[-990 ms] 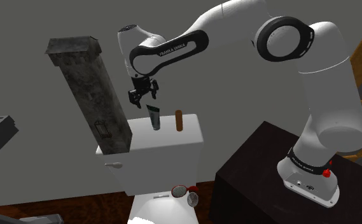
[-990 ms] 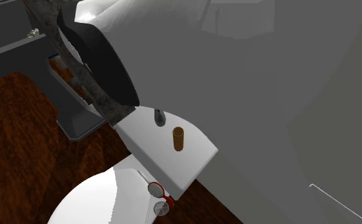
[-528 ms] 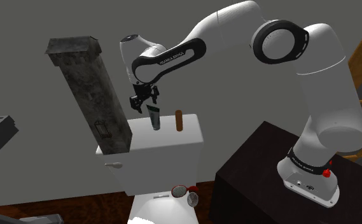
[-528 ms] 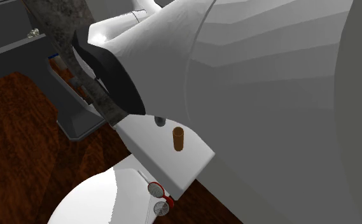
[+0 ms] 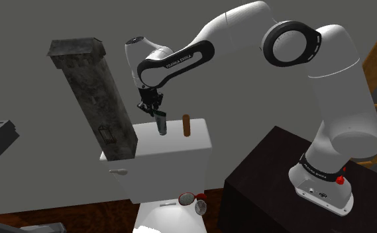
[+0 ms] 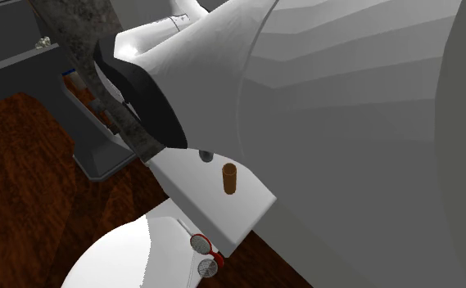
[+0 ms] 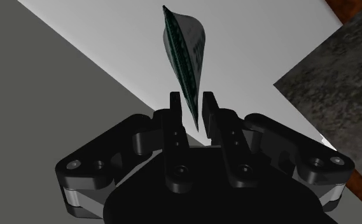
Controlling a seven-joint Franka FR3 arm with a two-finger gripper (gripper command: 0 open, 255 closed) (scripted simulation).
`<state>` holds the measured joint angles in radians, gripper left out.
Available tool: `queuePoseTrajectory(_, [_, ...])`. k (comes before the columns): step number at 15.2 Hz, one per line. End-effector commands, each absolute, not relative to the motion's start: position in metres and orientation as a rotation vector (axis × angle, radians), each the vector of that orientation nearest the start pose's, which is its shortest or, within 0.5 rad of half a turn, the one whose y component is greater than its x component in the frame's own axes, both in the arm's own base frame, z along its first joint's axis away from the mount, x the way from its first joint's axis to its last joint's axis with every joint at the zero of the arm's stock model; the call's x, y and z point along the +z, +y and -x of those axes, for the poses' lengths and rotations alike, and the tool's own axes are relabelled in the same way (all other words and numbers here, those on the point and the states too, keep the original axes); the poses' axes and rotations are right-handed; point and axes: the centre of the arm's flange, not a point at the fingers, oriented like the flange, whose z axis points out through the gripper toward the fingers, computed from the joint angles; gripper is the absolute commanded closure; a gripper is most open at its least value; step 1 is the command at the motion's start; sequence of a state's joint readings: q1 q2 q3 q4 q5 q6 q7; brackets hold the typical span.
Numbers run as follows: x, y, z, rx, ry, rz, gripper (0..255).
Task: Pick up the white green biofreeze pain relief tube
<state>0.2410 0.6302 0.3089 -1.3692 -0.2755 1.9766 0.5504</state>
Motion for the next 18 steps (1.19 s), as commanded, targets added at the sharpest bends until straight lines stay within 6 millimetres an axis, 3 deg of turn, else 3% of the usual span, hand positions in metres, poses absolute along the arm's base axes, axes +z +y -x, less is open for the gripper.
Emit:
queuePoseTrajectory(1, [0.361, 0.322, -0.647, -0.070, -0.082, 3.199, 255])
queuePoseTrajectory(3, [0.361, 0.322, -0.646, -0.070, -0.082, 3.199, 255])
queuePoseTrajectory(18, [0.440, 0.322, -0.646, -0.070, -0.082, 3.199, 255])
